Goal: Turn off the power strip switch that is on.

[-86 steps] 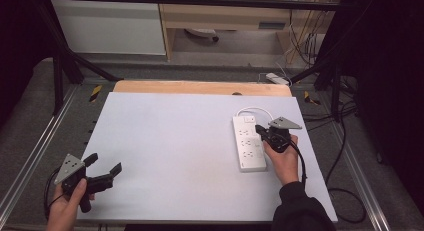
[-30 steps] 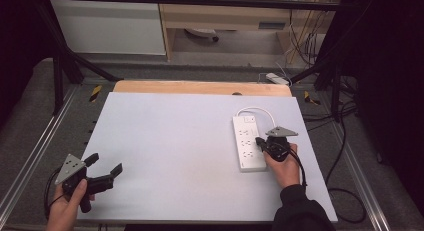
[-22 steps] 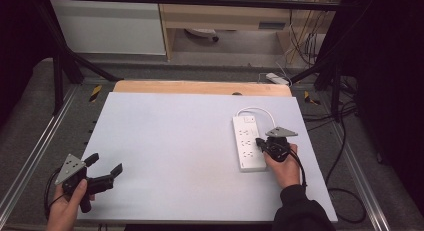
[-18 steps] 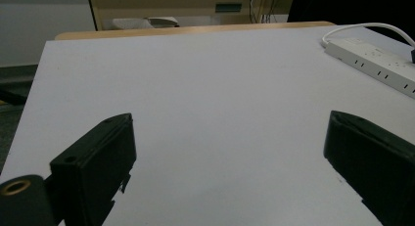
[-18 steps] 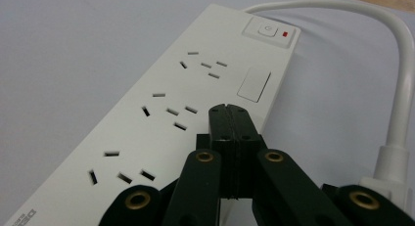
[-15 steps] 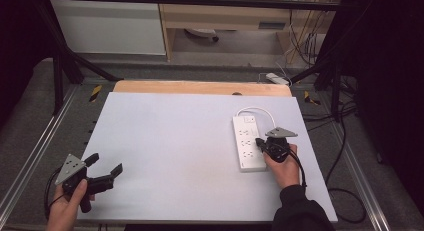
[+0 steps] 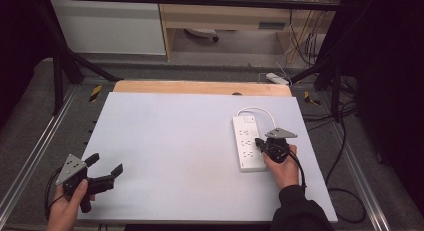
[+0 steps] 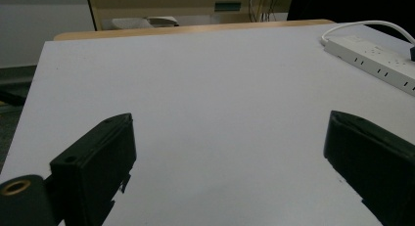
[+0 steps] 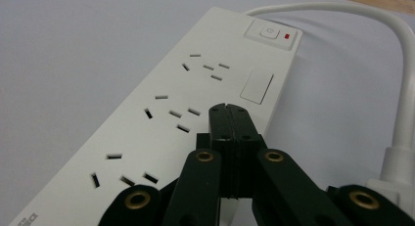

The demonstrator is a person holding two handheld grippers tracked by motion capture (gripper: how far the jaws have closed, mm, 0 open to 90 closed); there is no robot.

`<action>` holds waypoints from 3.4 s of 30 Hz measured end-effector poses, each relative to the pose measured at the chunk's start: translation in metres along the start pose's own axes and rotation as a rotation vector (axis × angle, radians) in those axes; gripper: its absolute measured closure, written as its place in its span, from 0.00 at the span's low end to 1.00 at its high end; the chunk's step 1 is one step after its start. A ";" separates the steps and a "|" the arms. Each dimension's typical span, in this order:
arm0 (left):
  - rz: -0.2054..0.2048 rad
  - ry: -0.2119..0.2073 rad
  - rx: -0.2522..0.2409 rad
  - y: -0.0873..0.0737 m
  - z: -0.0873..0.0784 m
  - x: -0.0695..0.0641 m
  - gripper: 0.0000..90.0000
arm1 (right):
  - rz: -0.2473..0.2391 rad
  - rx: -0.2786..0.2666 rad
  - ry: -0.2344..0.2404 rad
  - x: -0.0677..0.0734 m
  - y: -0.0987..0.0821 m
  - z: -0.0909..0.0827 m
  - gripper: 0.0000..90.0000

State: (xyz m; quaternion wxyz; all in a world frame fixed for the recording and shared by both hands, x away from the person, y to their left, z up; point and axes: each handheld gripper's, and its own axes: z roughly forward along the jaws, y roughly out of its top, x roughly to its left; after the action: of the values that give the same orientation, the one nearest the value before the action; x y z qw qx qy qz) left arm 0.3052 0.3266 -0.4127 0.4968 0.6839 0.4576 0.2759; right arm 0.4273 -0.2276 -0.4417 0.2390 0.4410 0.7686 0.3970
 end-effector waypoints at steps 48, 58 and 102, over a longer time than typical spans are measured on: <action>0.001 -0.001 0.004 0.000 0.000 0.000 0.06 | -0.013 0.008 -0.001 0.003 -0.001 0.000 1.00; 0.001 -0.002 0.001 0.000 0.000 0.000 0.06 | -0.013 -0.021 0.000 0.003 0.000 -0.001 1.00; 0.001 -0.001 -0.002 0.000 0.000 0.000 0.06 | 0.040 -0.103 -0.029 -0.004 0.004 -0.013 0.90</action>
State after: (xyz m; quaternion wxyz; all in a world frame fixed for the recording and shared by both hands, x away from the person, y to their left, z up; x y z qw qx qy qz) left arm 0.3052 0.3270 -0.4123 0.4976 0.6836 0.4568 0.2765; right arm 0.4220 -0.2354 -0.4306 0.2644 0.4491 0.7346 0.4344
